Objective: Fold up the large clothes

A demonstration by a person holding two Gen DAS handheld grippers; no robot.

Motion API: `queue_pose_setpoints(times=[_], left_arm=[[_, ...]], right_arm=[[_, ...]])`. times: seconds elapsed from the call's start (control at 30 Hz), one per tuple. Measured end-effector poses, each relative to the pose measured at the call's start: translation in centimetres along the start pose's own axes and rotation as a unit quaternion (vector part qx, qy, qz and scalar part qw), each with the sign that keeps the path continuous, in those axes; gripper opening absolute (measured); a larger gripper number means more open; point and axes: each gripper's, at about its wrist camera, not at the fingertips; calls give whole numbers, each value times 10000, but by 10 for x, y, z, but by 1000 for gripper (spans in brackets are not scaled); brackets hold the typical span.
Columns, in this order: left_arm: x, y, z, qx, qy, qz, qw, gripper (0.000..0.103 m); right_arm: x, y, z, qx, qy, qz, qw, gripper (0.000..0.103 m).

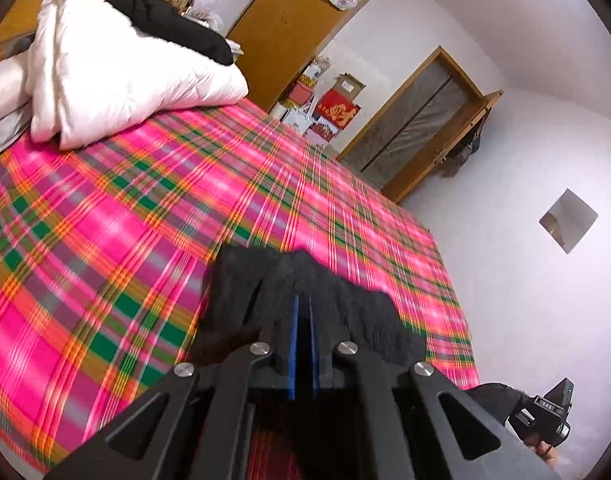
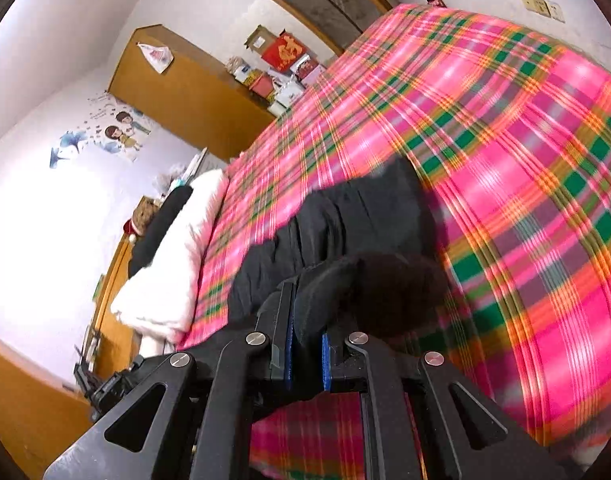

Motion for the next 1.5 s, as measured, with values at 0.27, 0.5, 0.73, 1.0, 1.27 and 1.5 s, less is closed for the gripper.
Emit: queue_pose_setpoints(times=[0.27,0.5,0.73,1.0,1.27,1.5], left_arm=[[-105,81,1,16,240,-59,9997,0],[-152,81,11,-341,238,-55,9991,0],[-197,48,-2,-938,325,488,9939,47],[-230,27,11,-842,539,936,9906,48],[-232,44,22,-1071,648,1011,9870,56],[-276,37,23,-1442,482,1584,9756,64]], right_arm=[[-116,85,3,-68,-500,315,9982,10],[-222,124,-34,-320,-1199,783,9892,10],[-263,118,-57,-382,-1277,1146,9844,14],[-192,122,-43,85,-122,706,9974,50],[-160,118,-58,-67,800,354,9961,74],[-208,114,-51,1069,-502,879,9891,74]])
Point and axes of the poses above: each gripper's, at about its wrist camera, not at the fingertips, and x roughly against the way its jaws point, z to its left, y to its top
